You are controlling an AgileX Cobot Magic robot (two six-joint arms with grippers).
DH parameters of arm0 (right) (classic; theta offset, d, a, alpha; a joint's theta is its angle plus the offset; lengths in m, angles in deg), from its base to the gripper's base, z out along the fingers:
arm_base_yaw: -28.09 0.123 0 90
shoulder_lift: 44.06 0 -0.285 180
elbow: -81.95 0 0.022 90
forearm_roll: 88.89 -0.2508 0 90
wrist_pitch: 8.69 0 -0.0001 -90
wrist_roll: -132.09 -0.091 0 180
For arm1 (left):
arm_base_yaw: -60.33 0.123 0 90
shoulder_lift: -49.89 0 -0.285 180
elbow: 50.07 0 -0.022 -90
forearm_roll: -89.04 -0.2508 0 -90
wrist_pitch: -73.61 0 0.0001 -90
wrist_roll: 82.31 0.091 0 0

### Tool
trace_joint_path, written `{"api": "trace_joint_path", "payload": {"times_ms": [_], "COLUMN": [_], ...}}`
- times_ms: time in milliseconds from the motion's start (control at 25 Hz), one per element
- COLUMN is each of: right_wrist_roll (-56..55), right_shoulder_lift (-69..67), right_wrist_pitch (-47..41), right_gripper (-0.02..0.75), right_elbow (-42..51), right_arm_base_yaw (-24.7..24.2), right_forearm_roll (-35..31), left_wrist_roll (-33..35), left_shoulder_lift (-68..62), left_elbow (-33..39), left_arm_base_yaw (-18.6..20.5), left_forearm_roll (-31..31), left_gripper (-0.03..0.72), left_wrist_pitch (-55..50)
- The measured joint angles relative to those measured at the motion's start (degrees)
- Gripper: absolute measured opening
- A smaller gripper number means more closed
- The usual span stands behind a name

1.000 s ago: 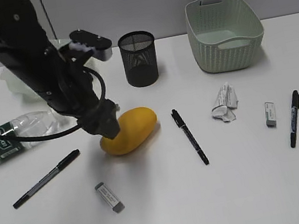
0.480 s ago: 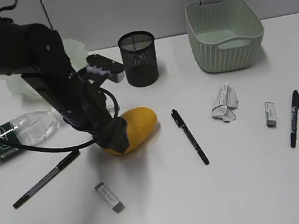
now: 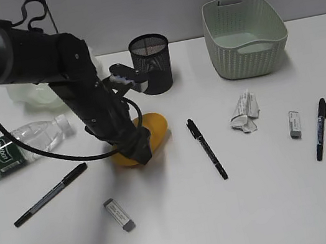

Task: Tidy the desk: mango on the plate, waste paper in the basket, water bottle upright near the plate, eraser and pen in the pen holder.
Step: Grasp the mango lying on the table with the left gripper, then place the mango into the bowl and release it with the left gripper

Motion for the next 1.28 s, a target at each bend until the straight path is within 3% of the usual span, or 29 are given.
{"api": "trace_joint_path", "payload": {"times_ms": [240,680,920,1280], "right_wrist_roll": [0.0,0.0,0.0,0.0], "right_shoulder_lift": [0.0,0.0,0.0,0.0], "right_wrist_pitch": [0.0,0.0,0.0,0.0], "right_gripper": [0.373,0.373,0.373,0.373], "right_elbow": [0.0,0.0,0.0,0.0], "right_arm_base_yaw": [0.0,0.0,0.0,0.0], "right_forearm_roll": [0.0,0.0,0.0,0.0], "left_wrist_roll": [0.0,0.0,-2.96,-5.74], "left_shoulder_lift": [-0.27,5.85,6.97,3.36], "left_elbow": [-1.85,-10.26,-17.92,-18.71], "left_arm_base_yaw": [0.0,1.26,8.82,22.37], "left_forearm_roll": [0.0,-2.68,-4.05,-0.9], "left_gripper": [0.559,0.556,0.556,0.555], "left_wrist_pitch": [-2.83,-12.49,-11.92,0.0]}}
